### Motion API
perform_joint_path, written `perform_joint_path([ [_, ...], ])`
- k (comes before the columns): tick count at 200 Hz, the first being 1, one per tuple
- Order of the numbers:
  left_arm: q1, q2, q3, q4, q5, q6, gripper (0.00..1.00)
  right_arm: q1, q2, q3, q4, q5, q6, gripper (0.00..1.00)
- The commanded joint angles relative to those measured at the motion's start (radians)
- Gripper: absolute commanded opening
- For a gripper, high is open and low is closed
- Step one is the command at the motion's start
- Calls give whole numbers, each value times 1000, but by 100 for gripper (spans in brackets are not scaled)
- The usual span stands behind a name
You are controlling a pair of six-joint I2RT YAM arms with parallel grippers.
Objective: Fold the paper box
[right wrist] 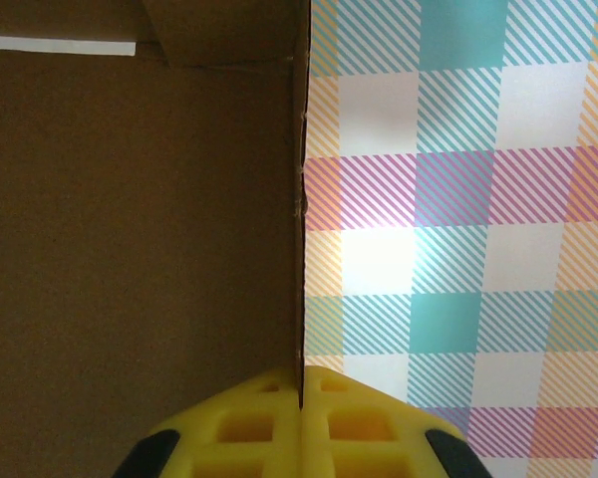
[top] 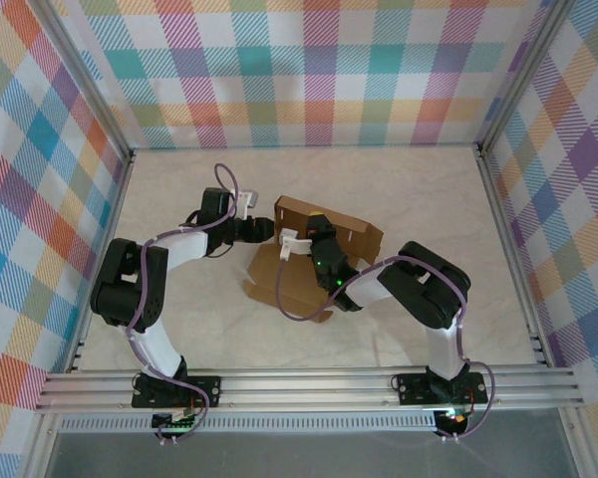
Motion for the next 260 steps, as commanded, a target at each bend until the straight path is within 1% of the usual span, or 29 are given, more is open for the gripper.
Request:
perform_joint_path([
  [1, -10, -18, -13, 29, 47, 30, 57, 11, 0, -10, -21, 16, 35, 0],
  [63, -11, 21, 19, 53, 94, 5, 56, 11, -5, -17, -25, 21, 47, 0],
  [90, -15, 27, 20, 52, 100, 24, 58, 11, -5, -10, -35, 21, 55, 0],
  [114, -15, 33, 16, 40, 105, 42, 57, 11, -3, -5, -45, 21, 53, 0],
  [128, -15, 33, 6, 45, 93, 43, 56, 11, 21, -4, 15, 26, 0, 0],
  [149, -15, 38, 2, 54, 82, 36, 56, 11, 87, -3, 153, 27, -97, 0],
  [170, -15, 42, -6, 71, 70, 28, 56, 11, 106, -6, 188, 33, -106, 0],
  [197, -15, 50, -7, 72, 59, 32, 56, 11, 99, -9, 170, 40, -92, 0],
  [216, -15, 61, -1, 56, 17, 33, 56, 12, 83, -10, 144, 41, -62, 0],
  [246, -15, 71, 6, 38, -14, 44, 56, 13, -21, -8, -47, 41, 71, 0],
  [260, -15, 75, 11, 46, -9, 33, 55, 12, -52, -3, -96, 37, 87, 0],
])
